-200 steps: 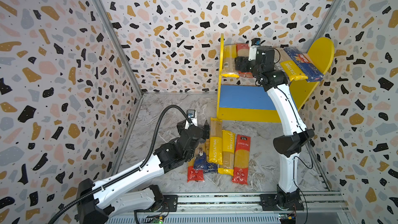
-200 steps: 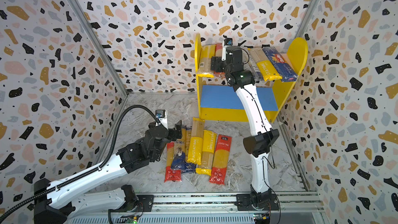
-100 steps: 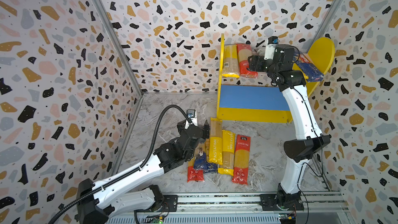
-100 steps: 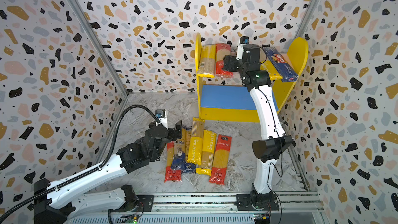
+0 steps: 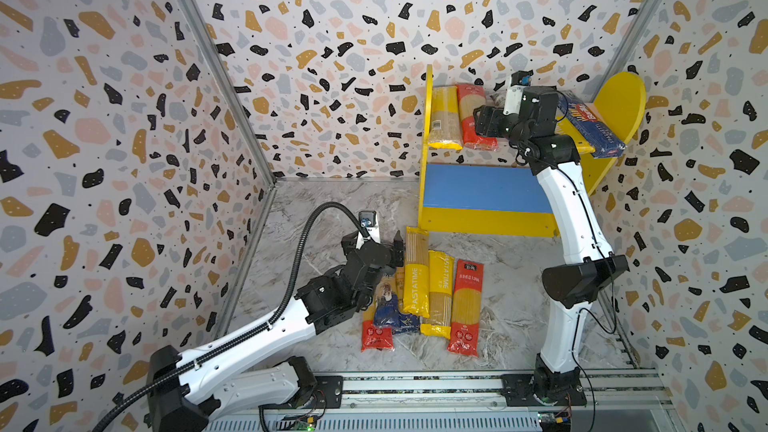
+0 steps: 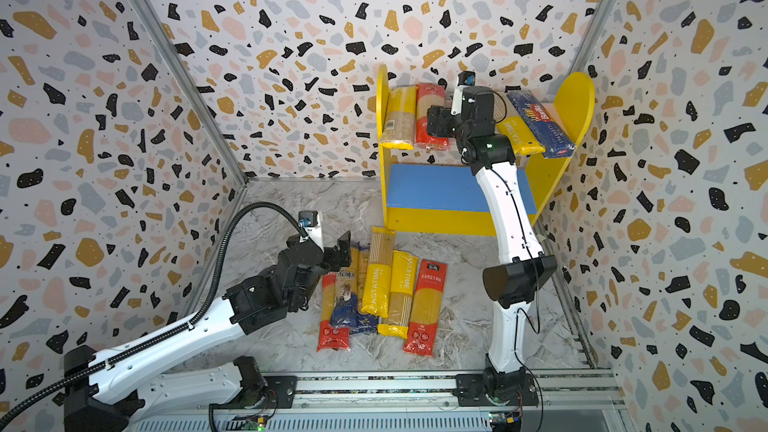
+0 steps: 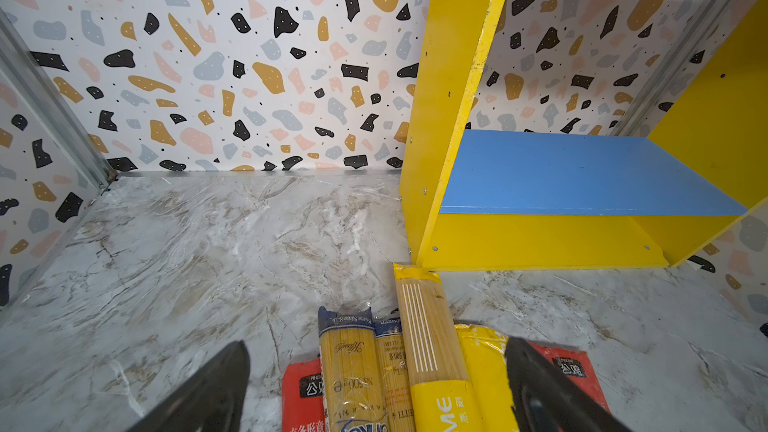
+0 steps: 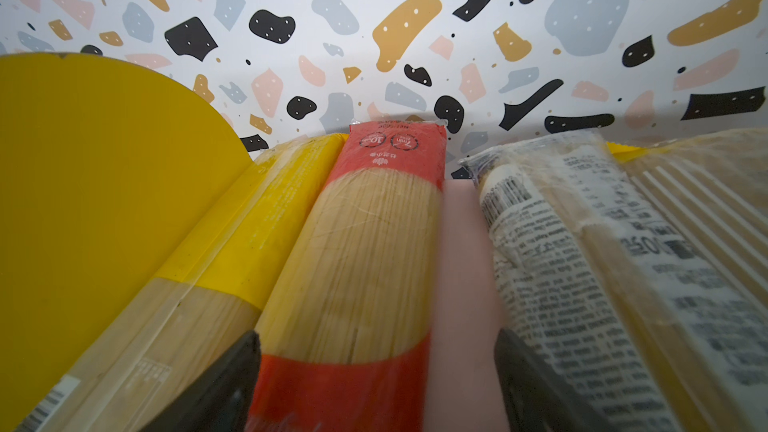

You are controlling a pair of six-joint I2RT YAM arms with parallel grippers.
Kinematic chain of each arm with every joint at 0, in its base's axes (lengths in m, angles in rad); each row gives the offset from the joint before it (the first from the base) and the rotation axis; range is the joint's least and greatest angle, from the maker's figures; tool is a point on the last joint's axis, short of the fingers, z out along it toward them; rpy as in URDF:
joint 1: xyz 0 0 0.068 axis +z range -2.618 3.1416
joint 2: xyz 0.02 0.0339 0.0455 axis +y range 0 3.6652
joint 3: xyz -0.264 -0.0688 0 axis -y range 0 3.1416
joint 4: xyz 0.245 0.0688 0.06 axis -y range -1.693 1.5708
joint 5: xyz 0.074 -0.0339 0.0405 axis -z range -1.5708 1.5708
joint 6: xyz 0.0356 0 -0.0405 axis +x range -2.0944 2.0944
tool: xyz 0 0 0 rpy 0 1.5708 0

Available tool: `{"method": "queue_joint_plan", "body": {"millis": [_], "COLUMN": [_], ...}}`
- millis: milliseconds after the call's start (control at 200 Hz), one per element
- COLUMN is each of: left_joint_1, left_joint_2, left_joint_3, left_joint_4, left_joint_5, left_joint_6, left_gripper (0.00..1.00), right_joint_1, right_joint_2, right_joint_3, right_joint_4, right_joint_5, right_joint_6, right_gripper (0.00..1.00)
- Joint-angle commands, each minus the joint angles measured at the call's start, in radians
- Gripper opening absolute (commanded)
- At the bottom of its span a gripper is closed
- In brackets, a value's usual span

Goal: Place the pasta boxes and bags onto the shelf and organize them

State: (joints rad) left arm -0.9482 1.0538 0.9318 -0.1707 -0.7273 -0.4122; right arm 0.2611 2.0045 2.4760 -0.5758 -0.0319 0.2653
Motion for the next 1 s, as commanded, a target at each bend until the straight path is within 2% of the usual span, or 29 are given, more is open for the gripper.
{"method": "queue_joint_plan", "body": {"millis": [0, 330, 501, 996], "left_joint_1": [0.007, 0.020, 0.026, 0.033], "left_joint_2": [-0.004, 0.000, -0.001, 0.038], "left_joint_3": [-0.001, -0.004, -0.002, 0.015], "left_joint_4": [0.030, 0.020, 0.014, 0.017], "left_joint_5": [-0.027, -0.035, -0.038, -0.030], "left_joint_6": [0.009, 0.010, 0.012, 0.007], "left_gripper": [0.95, 0.95, 0.95, 0.95], "right_joint_1": [0.000, -0.009, -0.017, -0.113], "right_joint_2": [0.031, 0.110, 0.120, 0.124], "right_joint_3": [0.017, 0.052, 0.051, 0.049], "right_joint_4": [-0.020, -0.017, -0.022, -0.049], "right_joint_5": [0.020, 0.044, 0.121, 0.214], "right_joint_6": [0.035, 0.069, 0.067, 0.036], "right_gripper": [0.88, 0.88, 0.88, 0.88]}}
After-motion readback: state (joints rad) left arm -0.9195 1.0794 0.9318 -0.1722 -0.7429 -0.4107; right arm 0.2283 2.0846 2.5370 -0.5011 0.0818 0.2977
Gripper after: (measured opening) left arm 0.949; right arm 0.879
